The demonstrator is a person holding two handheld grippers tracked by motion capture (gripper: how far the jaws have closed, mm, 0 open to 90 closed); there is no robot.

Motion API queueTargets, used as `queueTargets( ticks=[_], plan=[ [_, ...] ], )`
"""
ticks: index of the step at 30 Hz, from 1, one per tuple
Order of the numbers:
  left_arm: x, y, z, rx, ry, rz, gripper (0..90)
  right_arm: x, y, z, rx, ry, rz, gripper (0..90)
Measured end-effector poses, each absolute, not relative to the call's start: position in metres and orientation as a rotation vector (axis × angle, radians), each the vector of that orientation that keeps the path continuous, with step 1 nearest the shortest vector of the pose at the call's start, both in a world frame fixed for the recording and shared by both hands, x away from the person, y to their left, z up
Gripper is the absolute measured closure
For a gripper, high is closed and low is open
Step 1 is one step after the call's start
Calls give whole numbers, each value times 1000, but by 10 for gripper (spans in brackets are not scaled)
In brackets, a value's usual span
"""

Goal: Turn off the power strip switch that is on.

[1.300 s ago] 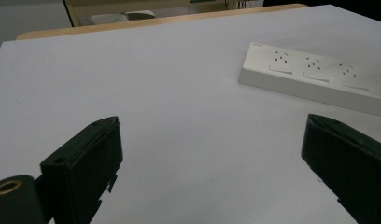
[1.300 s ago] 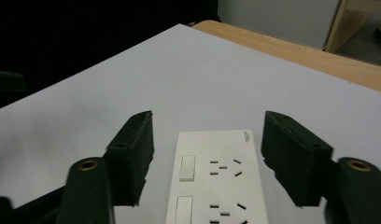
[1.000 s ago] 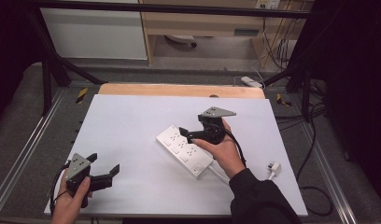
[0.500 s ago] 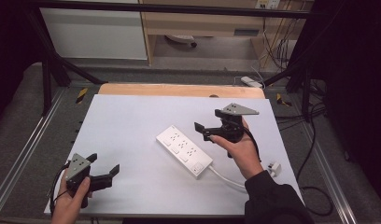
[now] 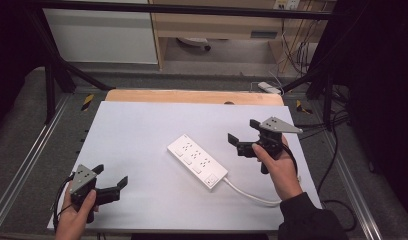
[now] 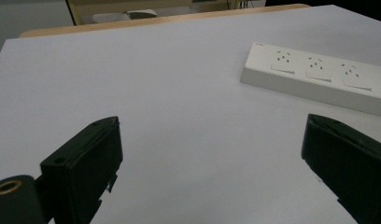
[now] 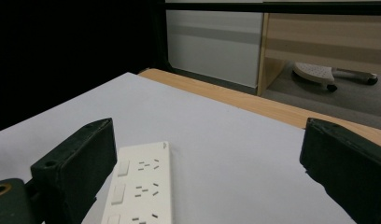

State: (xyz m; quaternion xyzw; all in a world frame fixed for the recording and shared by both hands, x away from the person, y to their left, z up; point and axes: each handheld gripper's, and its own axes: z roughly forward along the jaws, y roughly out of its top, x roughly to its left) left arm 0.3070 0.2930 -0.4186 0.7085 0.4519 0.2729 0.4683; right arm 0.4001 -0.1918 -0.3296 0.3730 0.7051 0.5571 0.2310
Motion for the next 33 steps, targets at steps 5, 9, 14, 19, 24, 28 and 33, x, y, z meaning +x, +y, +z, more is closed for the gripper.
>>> queueTargets(
  ticks=[5, 9, 14, 19, 24, 28, 33],
  plan=[
    [307, 293, -418, 1737, 1107, 670, 52, 390, -211, -340, 1043, 1911, 1540, 60],
    [306, 293, -418, 1735, 1108, 671, 52, 383, -226, -349, 1060, 1882, 1534, 65],
    [306, 293, -418, 1735, 1107, 670, 51, 376, -241, -363, 1085, 1848, 1532, 76],
    [306, 293, -418, 1729, 1110, 671, 51, 369, -250, -378, 1081, 1841, 1517, 76],
    [306, 293, -418, 1730, 1105, 668, 51, 365, -253, -394, 1082, 1851, 1492, 56],
    [306, 293, -418, 1729, 1104, 667, 51, 364, -252, -402, 1084, 1880, 1473, 44],
    [306, 293, -418, 1727, 1103, 665, 52, 364, -248, -413, 1093, 1931, 1440, 41]
  ],
)
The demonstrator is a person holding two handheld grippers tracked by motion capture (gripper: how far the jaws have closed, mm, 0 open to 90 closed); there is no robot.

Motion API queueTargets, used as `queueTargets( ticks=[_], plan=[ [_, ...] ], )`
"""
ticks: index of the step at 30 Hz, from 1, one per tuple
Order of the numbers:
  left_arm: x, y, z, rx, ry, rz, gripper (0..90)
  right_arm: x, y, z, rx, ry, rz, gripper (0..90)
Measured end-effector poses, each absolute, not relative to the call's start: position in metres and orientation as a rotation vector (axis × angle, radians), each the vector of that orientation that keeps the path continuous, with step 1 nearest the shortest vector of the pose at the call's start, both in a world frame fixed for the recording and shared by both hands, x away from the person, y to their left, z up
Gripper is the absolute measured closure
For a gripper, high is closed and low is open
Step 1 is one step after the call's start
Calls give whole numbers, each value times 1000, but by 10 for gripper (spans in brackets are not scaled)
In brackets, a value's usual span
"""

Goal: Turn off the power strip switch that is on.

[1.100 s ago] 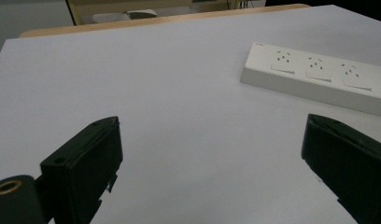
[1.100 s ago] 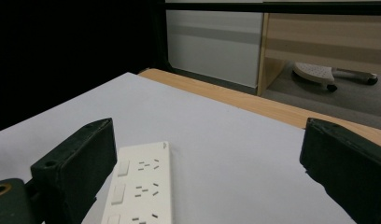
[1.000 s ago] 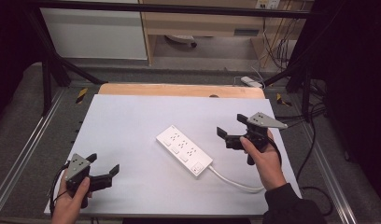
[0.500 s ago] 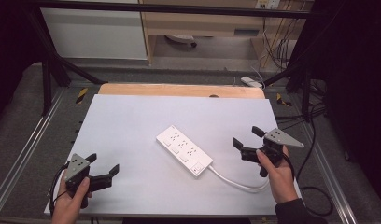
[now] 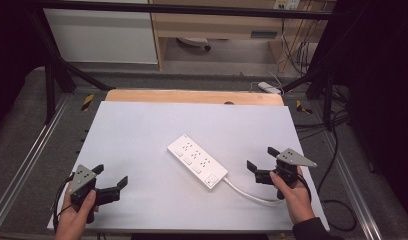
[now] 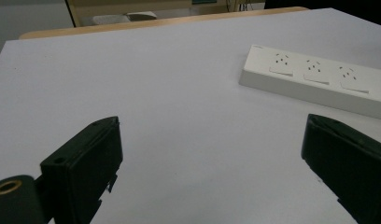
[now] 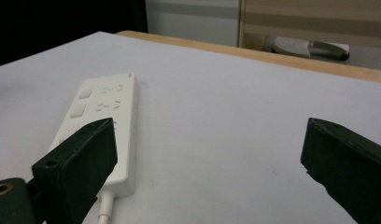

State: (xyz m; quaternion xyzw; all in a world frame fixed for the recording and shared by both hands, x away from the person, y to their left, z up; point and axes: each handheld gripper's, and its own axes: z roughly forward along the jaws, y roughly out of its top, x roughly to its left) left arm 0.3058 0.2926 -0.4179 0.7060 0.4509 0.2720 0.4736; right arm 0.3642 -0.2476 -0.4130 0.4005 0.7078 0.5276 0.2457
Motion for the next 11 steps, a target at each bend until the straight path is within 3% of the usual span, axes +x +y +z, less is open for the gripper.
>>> queueTargets(
  ticks=[11],
  plan=[
    [306, 292, -418, 1729, 1103, 665, 52, 372, -252, -415, 1163, 1918, 1376, 51]
  ],
)
